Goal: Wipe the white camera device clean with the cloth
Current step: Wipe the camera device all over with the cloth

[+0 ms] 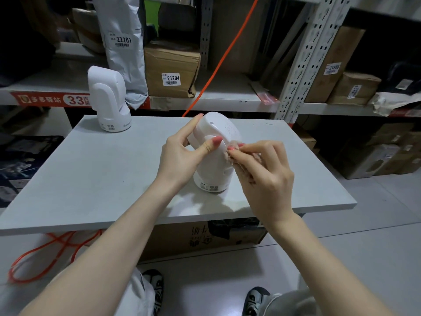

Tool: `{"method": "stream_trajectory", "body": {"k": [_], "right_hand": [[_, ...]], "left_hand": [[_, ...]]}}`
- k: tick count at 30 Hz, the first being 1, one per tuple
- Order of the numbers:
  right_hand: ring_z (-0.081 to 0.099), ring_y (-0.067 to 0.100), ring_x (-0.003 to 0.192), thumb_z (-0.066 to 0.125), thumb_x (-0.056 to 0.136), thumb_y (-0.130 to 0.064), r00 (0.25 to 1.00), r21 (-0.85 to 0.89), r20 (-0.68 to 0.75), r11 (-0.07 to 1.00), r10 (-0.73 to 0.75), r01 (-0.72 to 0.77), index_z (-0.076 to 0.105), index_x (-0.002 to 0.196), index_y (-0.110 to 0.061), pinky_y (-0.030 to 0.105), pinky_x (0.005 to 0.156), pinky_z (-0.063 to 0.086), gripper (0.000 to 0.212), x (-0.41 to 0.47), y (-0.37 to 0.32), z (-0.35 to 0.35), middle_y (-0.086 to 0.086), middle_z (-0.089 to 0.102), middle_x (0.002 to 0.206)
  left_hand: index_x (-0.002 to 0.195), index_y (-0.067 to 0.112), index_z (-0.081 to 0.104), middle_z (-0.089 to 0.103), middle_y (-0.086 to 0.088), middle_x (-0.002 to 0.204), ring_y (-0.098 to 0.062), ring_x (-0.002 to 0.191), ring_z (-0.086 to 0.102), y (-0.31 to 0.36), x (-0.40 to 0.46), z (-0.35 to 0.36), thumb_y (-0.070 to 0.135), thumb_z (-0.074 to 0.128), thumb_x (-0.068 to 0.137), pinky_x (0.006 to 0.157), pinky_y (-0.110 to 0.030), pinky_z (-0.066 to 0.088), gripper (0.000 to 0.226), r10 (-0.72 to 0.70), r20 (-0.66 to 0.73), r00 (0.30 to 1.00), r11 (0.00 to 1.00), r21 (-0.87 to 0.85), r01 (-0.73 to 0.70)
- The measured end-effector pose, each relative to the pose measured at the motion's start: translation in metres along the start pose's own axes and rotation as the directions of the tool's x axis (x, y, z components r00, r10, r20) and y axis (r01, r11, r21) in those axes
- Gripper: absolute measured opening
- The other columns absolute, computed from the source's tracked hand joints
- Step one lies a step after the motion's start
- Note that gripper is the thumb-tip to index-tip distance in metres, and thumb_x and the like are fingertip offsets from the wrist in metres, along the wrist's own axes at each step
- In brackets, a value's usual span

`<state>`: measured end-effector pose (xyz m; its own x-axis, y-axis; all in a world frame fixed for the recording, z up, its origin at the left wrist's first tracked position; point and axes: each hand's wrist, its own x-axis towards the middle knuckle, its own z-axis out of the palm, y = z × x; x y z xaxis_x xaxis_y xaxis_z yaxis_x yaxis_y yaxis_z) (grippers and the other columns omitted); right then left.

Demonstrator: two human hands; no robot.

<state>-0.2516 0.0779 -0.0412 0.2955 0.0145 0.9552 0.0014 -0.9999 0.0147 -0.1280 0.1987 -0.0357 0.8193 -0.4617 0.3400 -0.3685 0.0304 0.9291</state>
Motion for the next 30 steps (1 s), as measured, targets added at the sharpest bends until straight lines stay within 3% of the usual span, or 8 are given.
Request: {"method": "stream_trajectory", "body": {"k": [4,7,11,15,30], "right_hand": [[0.059,0.022,0.080,0.078,0.084,-0.011,0.987,-0.006,0.114,0.993,-0.113,0.114,0.078,0.087,-0.013,0.033,0.048,0.050,0.004,-0.018,0.004,0.002,0.002,0.069,0.082],[0.061,0.022,0.079,0.078,0.083,-0.011,0.984,0.007,0.133,0.993,-0.117,0.117,0.078,0.087,-0.013,0.033,0.046,0.049,0.004,-0.017,0.003,0.003,0.002,0.069,0.082],[0.063,0.024,0.081,0.075,0.087,-0.016,1.000,0.006,-0.022,1.000,-0.001,0.001,0.078,0.088,-0.014,0.031,0.052,0.052,0.004,0.006,0.000,0.002,0.004,0.069,0.084],[0.061,0.024,0.087,0.074,0.088,-0.015,0.997,0.030,-0.038,0.997,0.070,-0.069,0.077,0.095,-0.012,0.032,0.057,0.055,0.008,0.008,0.000,0.003,0.007,0.068,0.090],[0.055,0.020,0.083,0.080,0.080,-0.009,0.986,-0.004,0.085,0.989,-0.146,0.147,0.077,0.084,-0.012,0.028,0.049,0.047,0.007,-0.020,-0.004,0.000,0.005,0.070,0.082]], "left_hand": [[0.135,0.037,0.053,0.062,0.008,0.131,-0.014,0.122,0.056,0.002,0.003,-0.005,0.067,0.069,0.063,0.083,-0.046,0.058,0.079,-0.011,-0.016,1.000,1.000,-0.026,0.011],[0.135,0.034,0.054,0.063,0.001,0.129,-0.021,0.122,0.056,0.005,0.003,-0.009,0.064,0.070,0.063,0.074,-0.043,0.061,0.080,-0.028,0.001,1.000,0.997,-0.074,0.028],[0.137,0.033,0.052,0.062,0.005,0.131,-0.015,0.123,0.055,0.004,0.001,-0.008,0.062,0.074,0.066,0.086,-0.044,0.057,0.079,-0.018,0.036,0.999,0.999,-0.049,0.019],[0.137,0.035,0.051,0.059,0.010,0.134,-0.010,0.125,0.053,0.001,-0.001,-0.003,0.065,0.069,0.064,0.094,-0.046,0.053,0.080,0.010,0.046,0.999,1.000,0.006,-0.010],[0.137,0.035,0.050,0.060,0.010,0.132,-0.009,0.124,0.054,0.003,-0.003,-0.007,0.064,0.068,0.067,0.098,-0.044,0.051,0.078,0.032,0.060,0.998,0.999,0.023,-0.034]]}}
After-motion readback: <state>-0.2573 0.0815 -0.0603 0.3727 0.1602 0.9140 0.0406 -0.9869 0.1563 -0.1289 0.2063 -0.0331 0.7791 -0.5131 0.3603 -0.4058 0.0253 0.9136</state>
